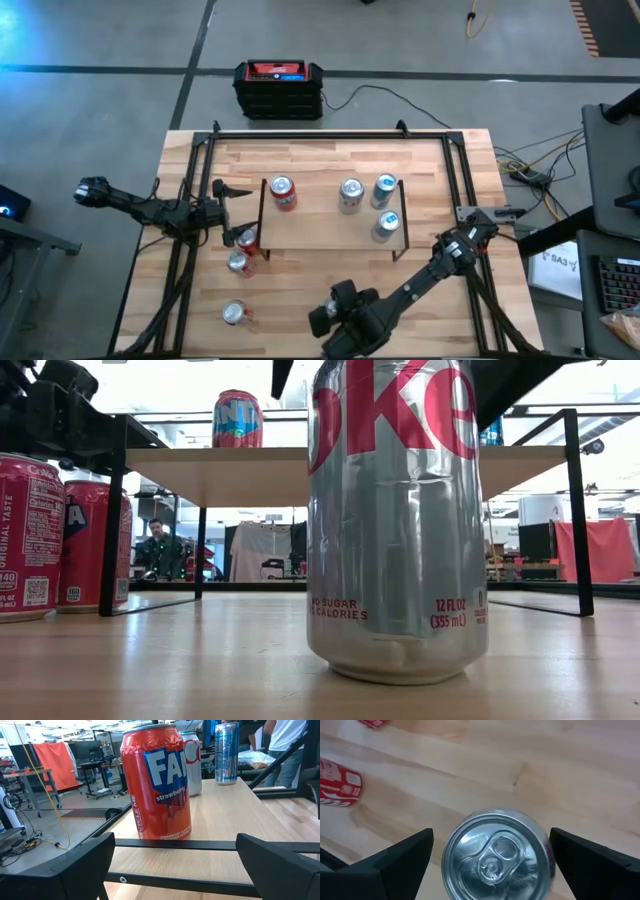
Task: Place canned beverage on shelf
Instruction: Put the silver red soda can on the shelf aligned with the other silver red soda can
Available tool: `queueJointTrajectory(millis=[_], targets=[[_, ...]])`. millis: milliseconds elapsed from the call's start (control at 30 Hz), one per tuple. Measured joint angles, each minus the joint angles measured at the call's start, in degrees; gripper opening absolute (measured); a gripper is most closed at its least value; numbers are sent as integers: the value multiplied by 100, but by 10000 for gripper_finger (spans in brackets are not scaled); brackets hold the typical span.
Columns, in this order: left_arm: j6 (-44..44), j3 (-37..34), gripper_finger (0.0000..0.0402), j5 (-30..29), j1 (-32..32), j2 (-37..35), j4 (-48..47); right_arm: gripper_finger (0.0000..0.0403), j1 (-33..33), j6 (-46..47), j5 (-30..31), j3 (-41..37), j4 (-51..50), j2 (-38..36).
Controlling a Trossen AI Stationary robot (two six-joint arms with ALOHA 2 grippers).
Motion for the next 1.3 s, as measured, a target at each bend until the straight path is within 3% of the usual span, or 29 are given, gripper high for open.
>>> queueJointTrajectory(millis=[267,667,900,1000,1300], targets=[[0,0,400,0,1,0,-2,384,-89,-254,-500,-218,218,0],[0,0,400,0,2,4,0,381,-82,-216,-350,-312,91,0],[0,0,400,0,2,4,0,314,-82,-287,-337,-343,102,0],[0,0,400,0,2,4,0,304,-78,-375,-332,-343,132,0],[0,0,400,0,2,4,0,300,-24,-1984,-434,-345,304,0]])
